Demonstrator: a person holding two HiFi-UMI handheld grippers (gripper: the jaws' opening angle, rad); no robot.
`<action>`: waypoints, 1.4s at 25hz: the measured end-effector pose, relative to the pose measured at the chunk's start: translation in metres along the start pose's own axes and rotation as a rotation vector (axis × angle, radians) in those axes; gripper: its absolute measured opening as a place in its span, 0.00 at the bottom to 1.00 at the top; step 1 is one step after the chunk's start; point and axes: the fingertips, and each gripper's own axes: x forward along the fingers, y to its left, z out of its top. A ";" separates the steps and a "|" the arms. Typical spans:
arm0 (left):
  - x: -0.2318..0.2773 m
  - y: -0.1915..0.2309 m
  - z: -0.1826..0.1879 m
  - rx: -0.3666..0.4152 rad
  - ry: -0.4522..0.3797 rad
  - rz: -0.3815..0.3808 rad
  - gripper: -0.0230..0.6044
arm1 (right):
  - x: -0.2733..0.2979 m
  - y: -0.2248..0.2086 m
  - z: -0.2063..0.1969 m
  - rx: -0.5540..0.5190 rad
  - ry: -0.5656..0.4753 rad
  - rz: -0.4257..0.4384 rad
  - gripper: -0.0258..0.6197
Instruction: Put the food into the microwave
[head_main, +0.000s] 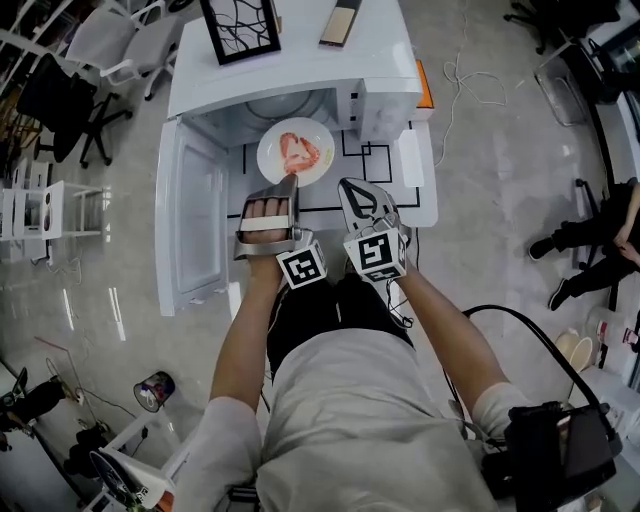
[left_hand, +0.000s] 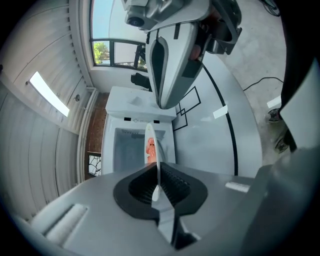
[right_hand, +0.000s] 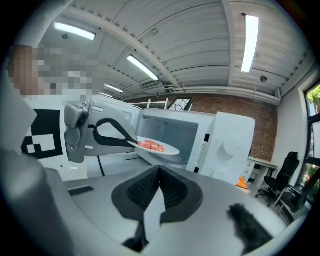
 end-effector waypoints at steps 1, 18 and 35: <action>0.004 0.000 0.000 0.007 0.004 0.001 0.07 | 0.003 0.000 -0.001 -0.008 0.000 0.006 0.06; 0.089 -0.011 -0.026 0.067 0.057 -0.046 0.07 | 0.049 0.000 -0.013 -0.001 0.034 0.025 0.06; 0.152 -0.005 -0.038 0.071 0.023 -0.062 0.07 | 0.079 -0.005 -0.010 0.043 0.055 0.026 0.06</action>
